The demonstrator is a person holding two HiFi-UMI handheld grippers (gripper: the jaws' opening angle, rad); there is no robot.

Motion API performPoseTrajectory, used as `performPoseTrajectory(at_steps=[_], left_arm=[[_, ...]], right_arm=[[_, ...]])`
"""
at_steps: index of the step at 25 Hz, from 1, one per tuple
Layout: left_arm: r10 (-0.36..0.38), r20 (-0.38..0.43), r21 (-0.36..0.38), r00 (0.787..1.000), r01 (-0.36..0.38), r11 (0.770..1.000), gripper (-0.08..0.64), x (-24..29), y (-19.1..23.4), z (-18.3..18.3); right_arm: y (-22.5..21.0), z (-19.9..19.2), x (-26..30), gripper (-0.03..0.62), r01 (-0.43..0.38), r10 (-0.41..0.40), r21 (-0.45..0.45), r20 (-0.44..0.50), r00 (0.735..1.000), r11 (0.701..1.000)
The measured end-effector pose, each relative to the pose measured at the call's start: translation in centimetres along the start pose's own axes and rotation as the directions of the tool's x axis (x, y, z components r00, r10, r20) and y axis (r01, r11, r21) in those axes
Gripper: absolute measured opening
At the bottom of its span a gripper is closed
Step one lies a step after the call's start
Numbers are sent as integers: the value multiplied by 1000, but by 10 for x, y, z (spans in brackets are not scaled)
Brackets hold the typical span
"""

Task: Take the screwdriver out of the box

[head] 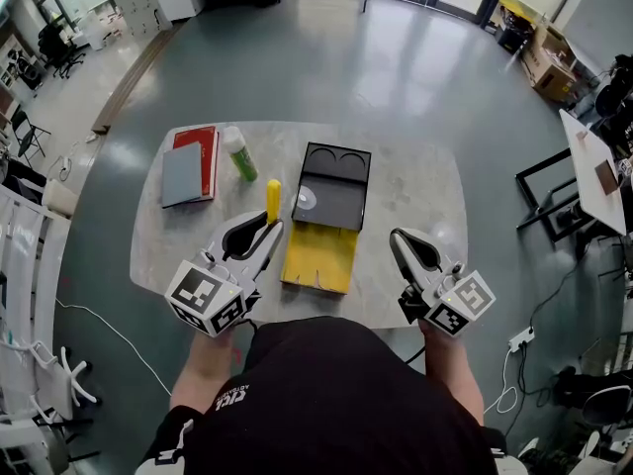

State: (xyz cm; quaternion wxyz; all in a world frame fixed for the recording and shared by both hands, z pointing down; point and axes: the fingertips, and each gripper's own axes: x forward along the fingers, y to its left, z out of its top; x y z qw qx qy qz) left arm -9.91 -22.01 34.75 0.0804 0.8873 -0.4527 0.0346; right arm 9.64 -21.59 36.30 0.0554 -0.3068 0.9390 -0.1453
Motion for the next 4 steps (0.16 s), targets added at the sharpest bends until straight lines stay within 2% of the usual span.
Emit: performPoseTrajectory(at_steps=[4], left_arm=[[0, 2, 0, 1000, 0, 1000, 74, -2, 3, 0]], right_arm=[[2, -1, 3, 12, 0, 0, 4, -3, 1000, 1000]])
